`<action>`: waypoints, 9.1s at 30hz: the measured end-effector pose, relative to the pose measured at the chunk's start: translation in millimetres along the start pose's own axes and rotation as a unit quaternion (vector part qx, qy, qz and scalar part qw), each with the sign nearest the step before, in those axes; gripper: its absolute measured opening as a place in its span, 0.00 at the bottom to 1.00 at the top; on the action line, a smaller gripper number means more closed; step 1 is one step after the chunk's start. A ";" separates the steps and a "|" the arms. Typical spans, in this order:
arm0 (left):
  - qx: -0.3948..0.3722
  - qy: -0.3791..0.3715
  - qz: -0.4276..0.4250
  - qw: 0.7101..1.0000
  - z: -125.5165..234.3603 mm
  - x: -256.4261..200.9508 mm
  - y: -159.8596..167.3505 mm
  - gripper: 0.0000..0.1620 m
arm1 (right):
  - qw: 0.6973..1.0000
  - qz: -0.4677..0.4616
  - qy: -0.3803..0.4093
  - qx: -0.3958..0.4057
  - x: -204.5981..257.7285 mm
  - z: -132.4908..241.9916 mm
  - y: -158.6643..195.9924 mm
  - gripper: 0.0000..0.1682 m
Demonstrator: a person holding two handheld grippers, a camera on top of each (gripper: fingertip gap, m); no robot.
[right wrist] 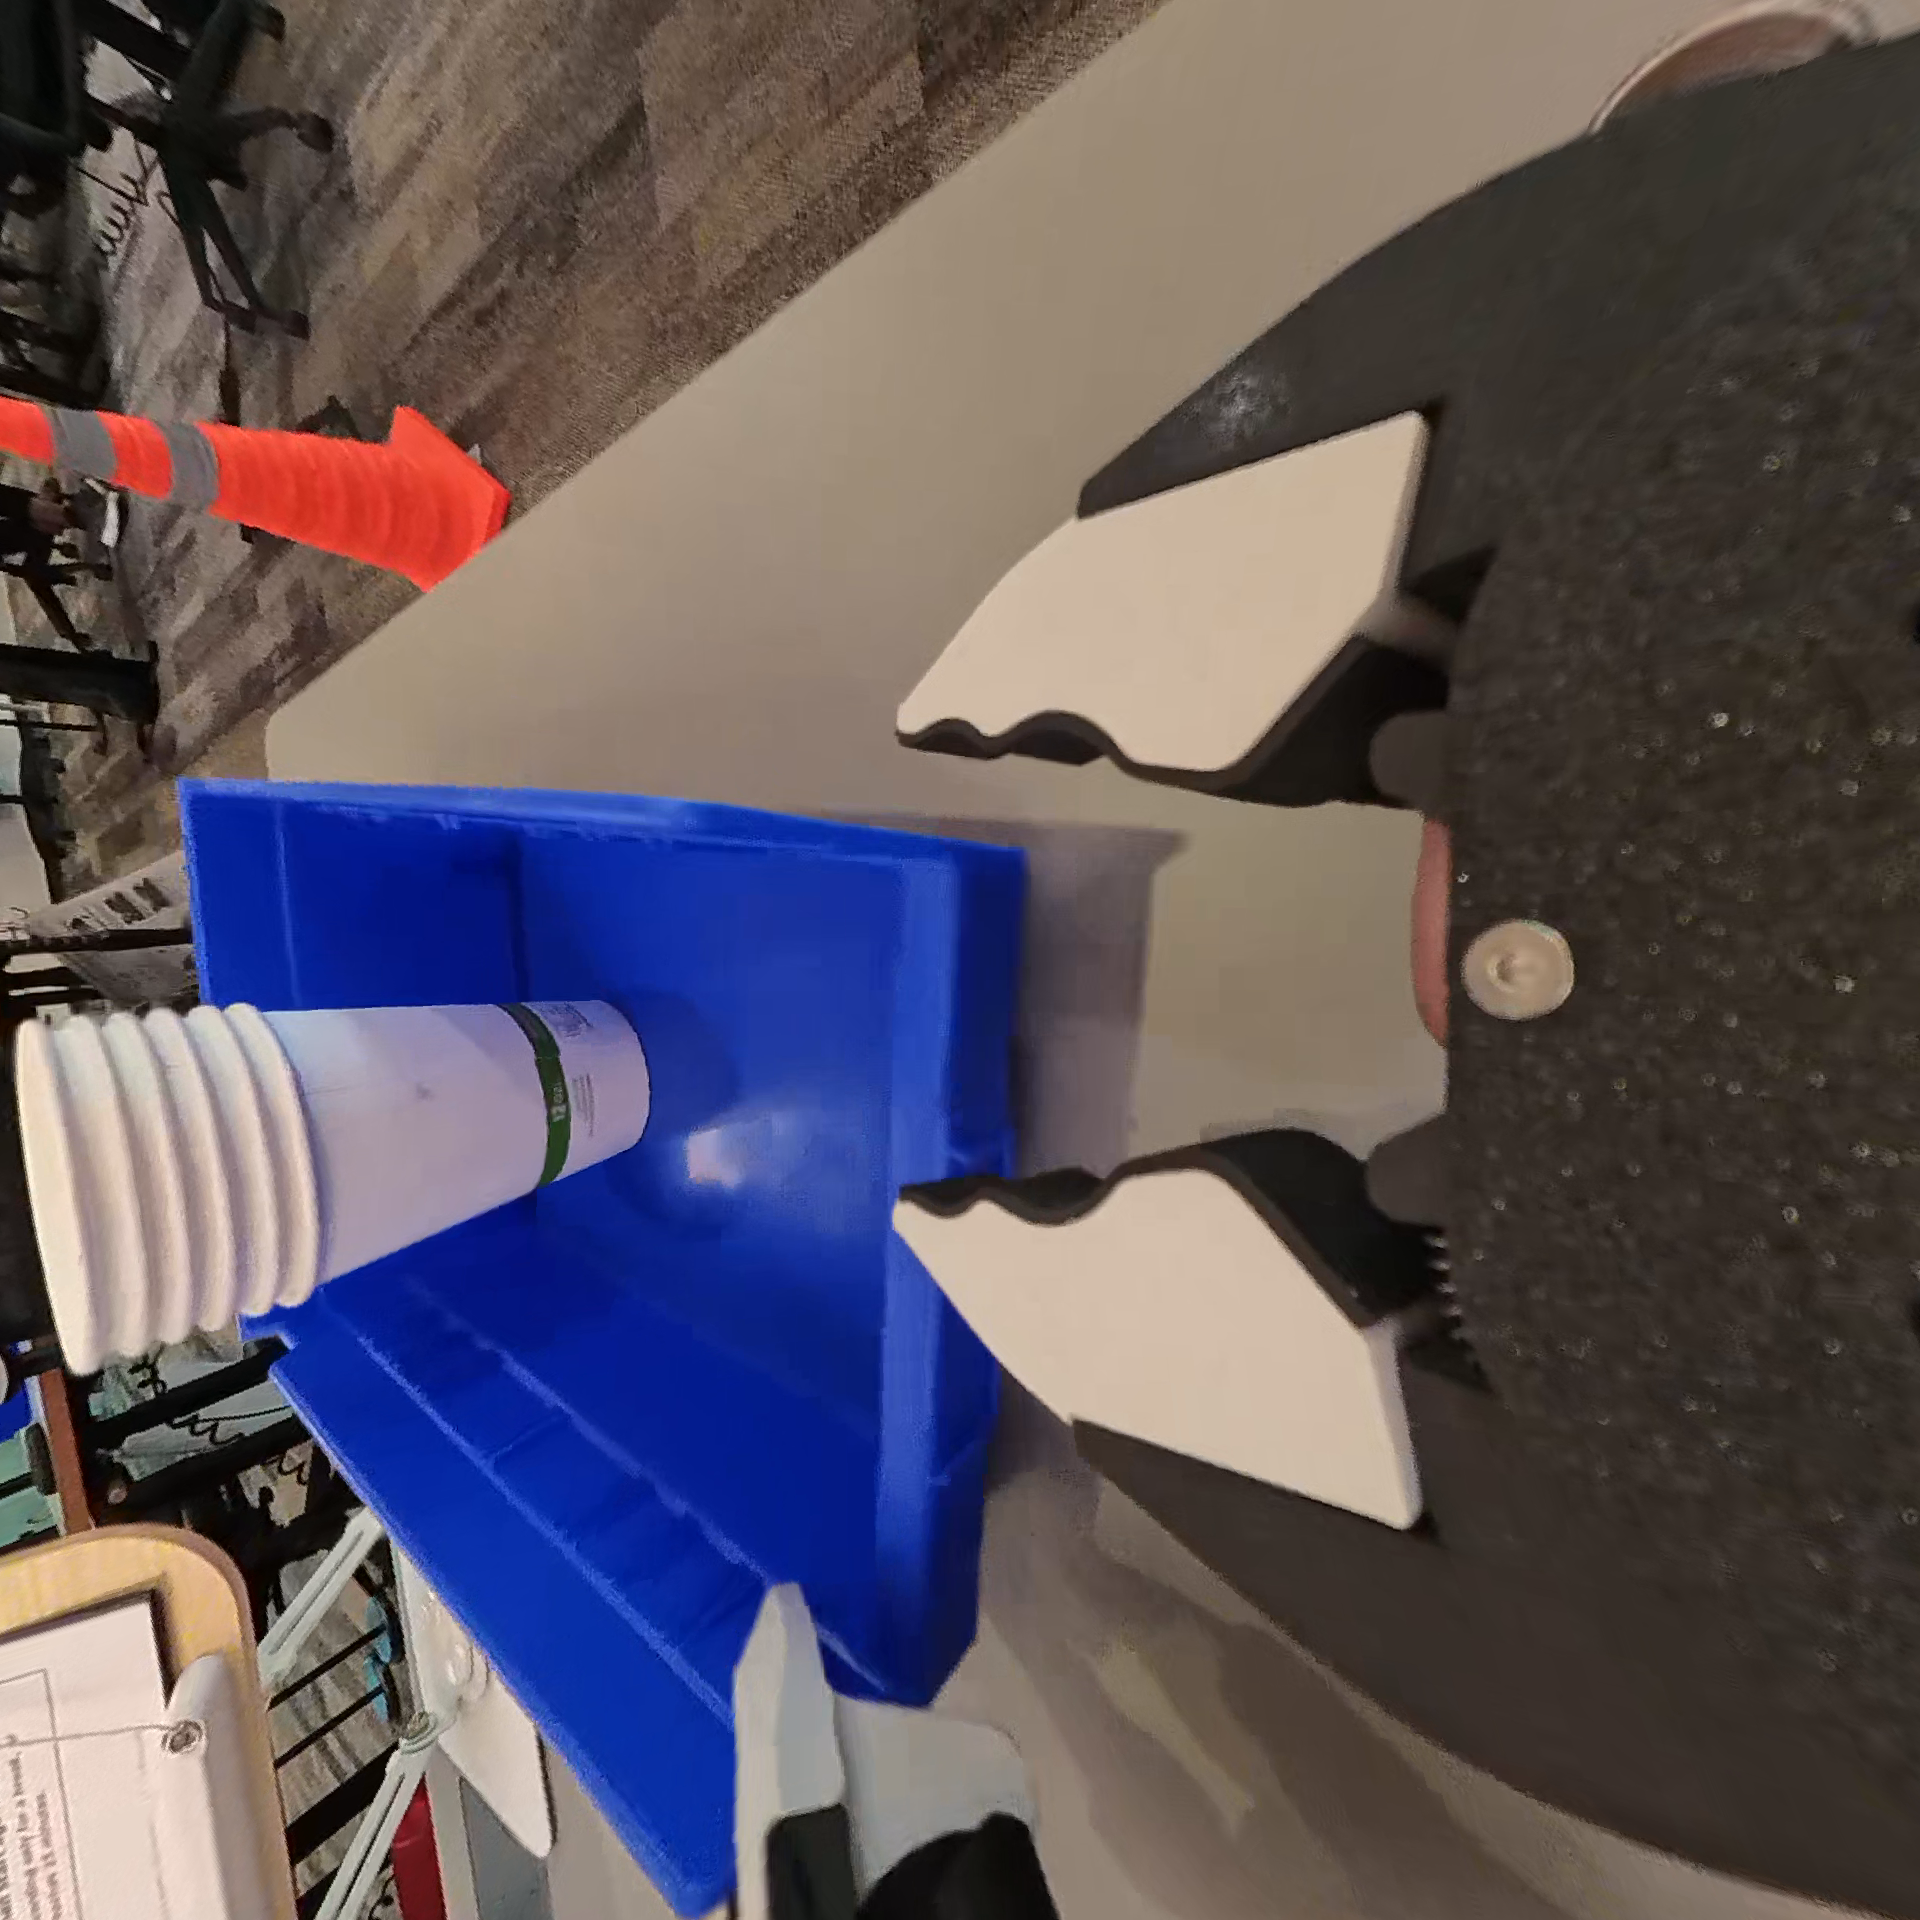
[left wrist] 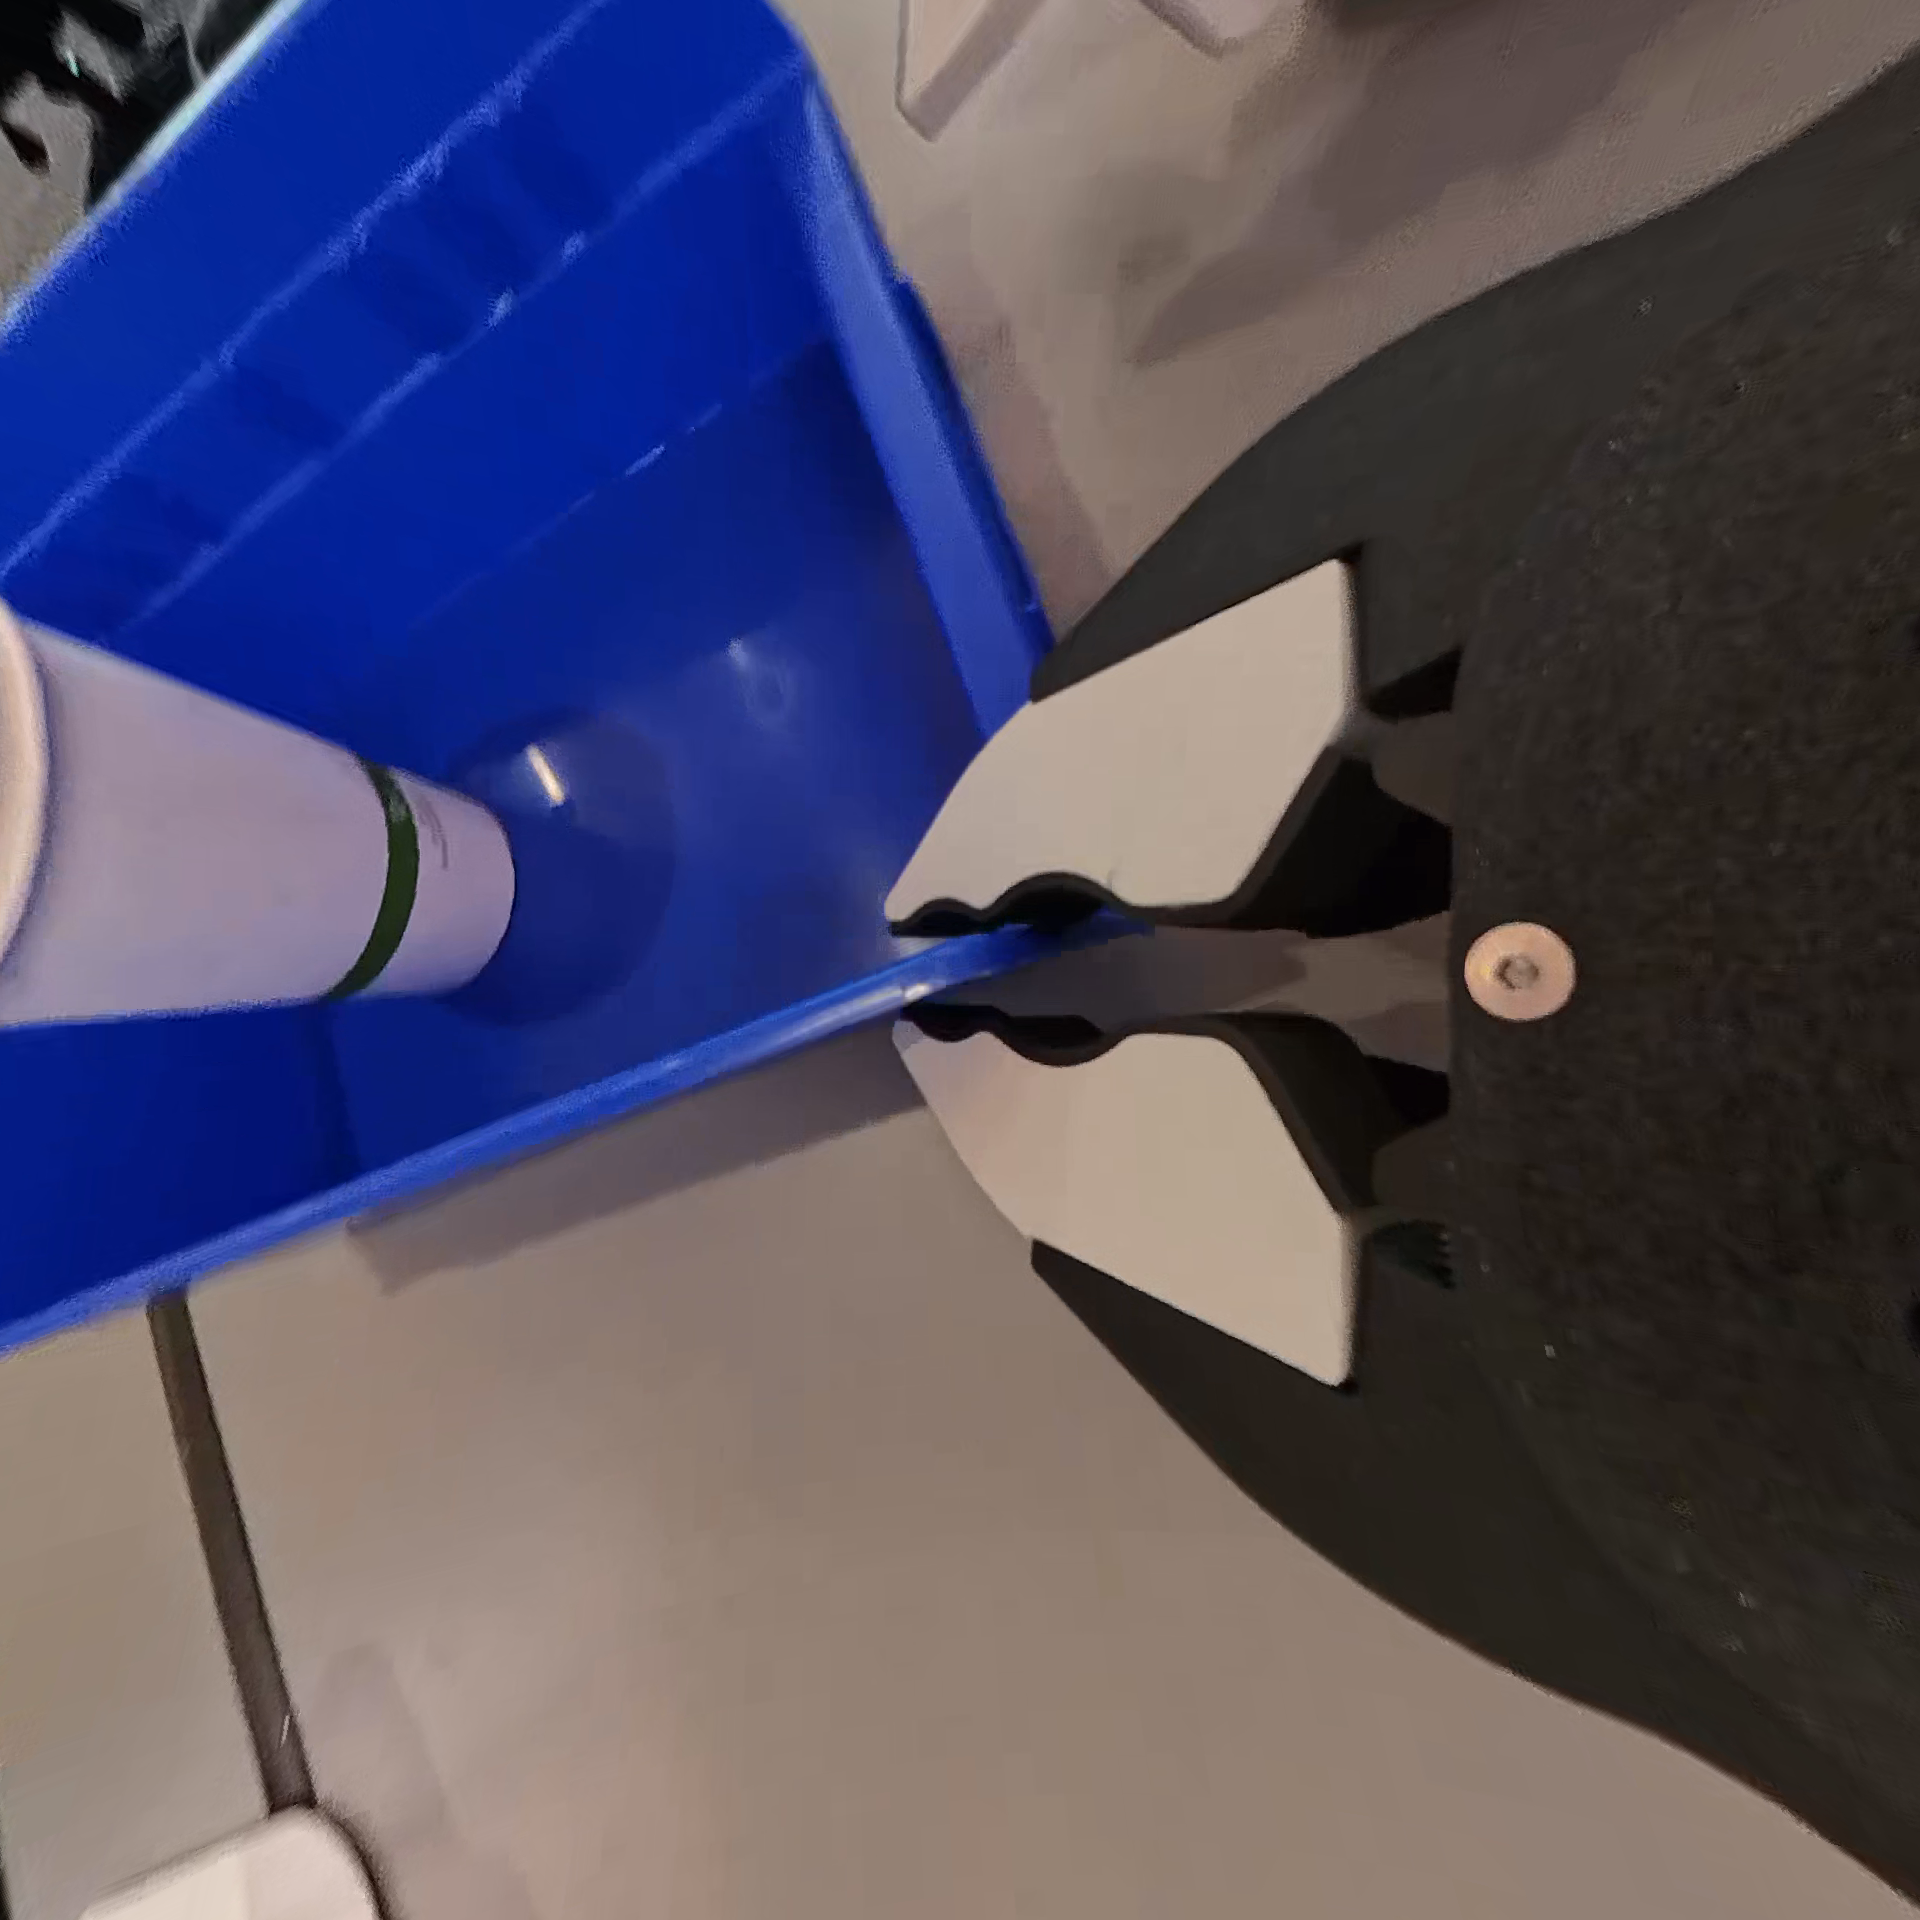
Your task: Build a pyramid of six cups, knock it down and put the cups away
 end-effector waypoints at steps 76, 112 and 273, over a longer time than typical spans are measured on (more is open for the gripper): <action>-0.082 -0.340 0.209 0.913 413.1 398.2 294.0 0.02 | 0.942 0.142 -0.302 0.039 558.4 88.5 88.8 0.29; -0.243 -0.158 0.001 0.957 170.0 28.7 -60.8 0.02 | 0.991 0.055 0.011 -0.122 64.5 50.3 -124.3 0.01; 0.281 0.056 -0.227 0.931 215.1 490.5 -0.6 0.11 | 0.991 0.099 -0.088 -0.014 99.1 37.1 13.9 0.33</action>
Point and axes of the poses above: each gripper's, where its closed fingertips meet, z back along the fingers, y out of its underside, x = y × z across the jaws, the point moved 3 cm from there along z, back along the fingers, and after that the axes turned 1 degree about x, right-handed, at the moved point
